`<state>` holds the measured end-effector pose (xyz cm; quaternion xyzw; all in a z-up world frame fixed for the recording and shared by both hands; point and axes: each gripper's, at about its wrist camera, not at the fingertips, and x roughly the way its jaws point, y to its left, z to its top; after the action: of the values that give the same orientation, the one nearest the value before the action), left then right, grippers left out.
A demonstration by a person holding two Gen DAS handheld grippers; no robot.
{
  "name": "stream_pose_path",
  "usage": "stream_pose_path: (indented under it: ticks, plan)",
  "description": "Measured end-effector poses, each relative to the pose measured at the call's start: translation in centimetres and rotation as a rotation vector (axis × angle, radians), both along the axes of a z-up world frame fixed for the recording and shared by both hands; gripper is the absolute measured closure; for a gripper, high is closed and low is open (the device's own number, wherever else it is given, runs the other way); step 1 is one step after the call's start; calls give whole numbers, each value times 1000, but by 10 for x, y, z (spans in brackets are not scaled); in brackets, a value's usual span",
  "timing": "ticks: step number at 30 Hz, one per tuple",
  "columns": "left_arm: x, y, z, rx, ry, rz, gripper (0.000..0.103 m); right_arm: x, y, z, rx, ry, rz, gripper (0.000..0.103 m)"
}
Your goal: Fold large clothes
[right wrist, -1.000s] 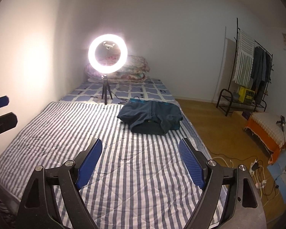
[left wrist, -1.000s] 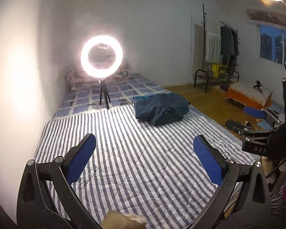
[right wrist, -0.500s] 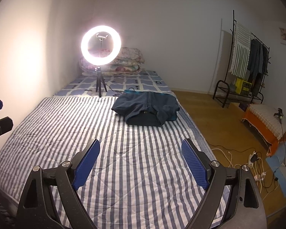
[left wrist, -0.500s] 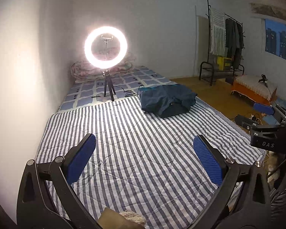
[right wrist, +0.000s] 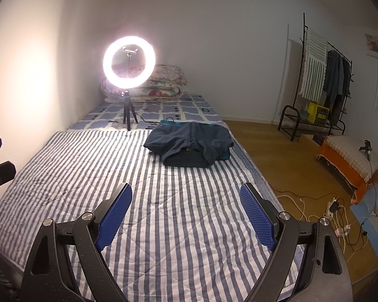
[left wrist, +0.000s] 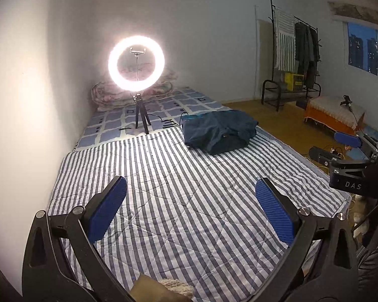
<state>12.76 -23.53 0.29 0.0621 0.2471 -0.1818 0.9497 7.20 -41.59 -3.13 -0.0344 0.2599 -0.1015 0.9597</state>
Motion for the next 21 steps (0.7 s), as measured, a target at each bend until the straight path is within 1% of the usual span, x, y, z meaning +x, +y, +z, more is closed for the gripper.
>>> stream_pose_path:
  ticks: [21]
  plan:
    - [1,4,-3,11,-3,10,0,1,-2,-1,1,1,4,16]
